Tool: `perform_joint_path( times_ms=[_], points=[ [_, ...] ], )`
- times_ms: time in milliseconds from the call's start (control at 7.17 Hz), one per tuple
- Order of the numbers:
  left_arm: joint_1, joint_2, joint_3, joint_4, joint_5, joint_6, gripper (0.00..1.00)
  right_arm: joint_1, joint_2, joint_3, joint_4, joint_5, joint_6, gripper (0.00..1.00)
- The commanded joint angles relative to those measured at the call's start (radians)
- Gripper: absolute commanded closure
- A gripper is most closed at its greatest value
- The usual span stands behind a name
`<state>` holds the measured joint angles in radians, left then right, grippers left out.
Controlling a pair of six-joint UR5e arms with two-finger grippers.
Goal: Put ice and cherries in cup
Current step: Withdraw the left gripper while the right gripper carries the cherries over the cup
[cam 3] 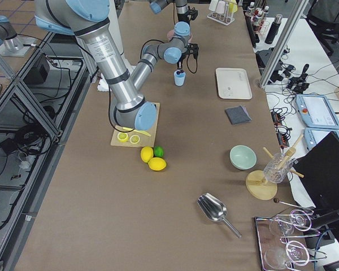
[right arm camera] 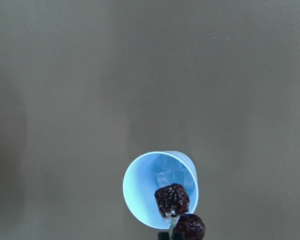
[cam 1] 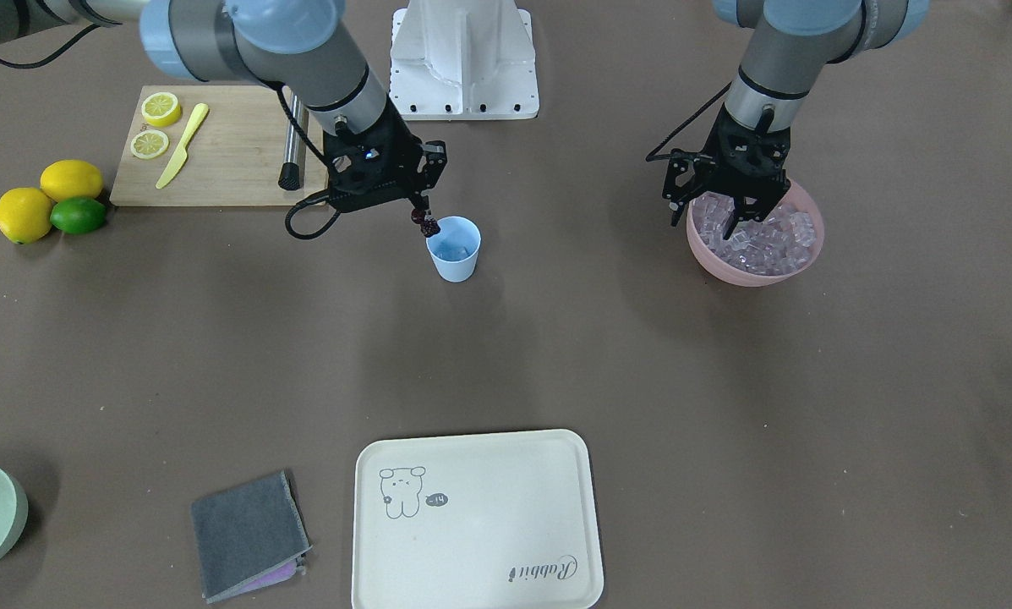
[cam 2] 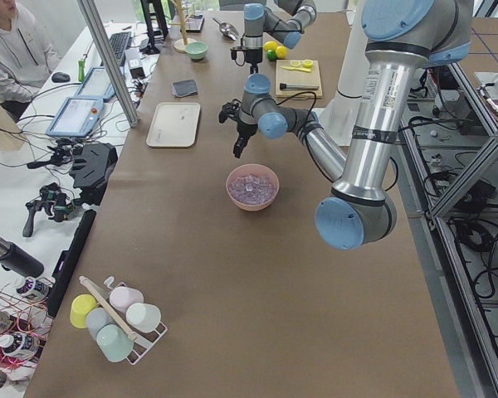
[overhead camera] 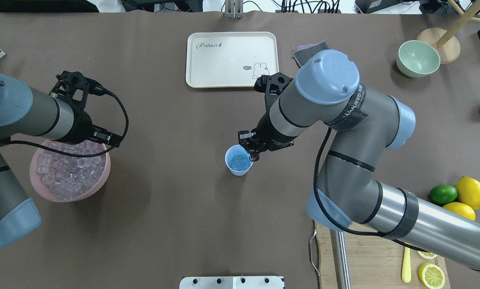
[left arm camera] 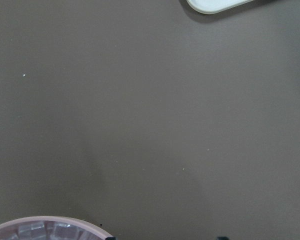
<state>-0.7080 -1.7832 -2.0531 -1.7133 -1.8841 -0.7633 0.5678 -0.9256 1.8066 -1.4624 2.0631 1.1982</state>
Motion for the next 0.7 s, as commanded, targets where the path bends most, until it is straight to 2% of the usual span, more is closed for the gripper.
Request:
perform_joint_path(
  times_ms=[0, 139, 279, 418, 558],
  points=[
    [-0.002, 0.019, -0.021, 0.000, 0.000, 0.002, 0.25, -0.029, 0.088, -0.085, 0.002, -0.047, 0.041, 1.00],
    [-0.002, 0.016, -0.024, 0.001, 0.000, 0.001, 0.26, -0.029, 0.080, -0.085, 0.004, -0.047, 0.041, 1.00],
    [-0.002, 0.016, -0.028, 0.001, 0.000, 0.001, 0.25, -0.035, 0.074, -0.088, 0.004, -0.051, 0.041, 0.28],
    [-0.004, 0.018, -0.030, 0.001, -0.001, 0.001, 0.25, -0.036, 0.071, -0.093, 0.004, -0.063, 0.040, 0.00],
    [-0.005, 0.018, -0.032, 0.003, -0.003, 0.001, 0.26, -0.025, 0.058, -0.092, 0.001, -0.061, 0.028, 0.00]
  ],
)
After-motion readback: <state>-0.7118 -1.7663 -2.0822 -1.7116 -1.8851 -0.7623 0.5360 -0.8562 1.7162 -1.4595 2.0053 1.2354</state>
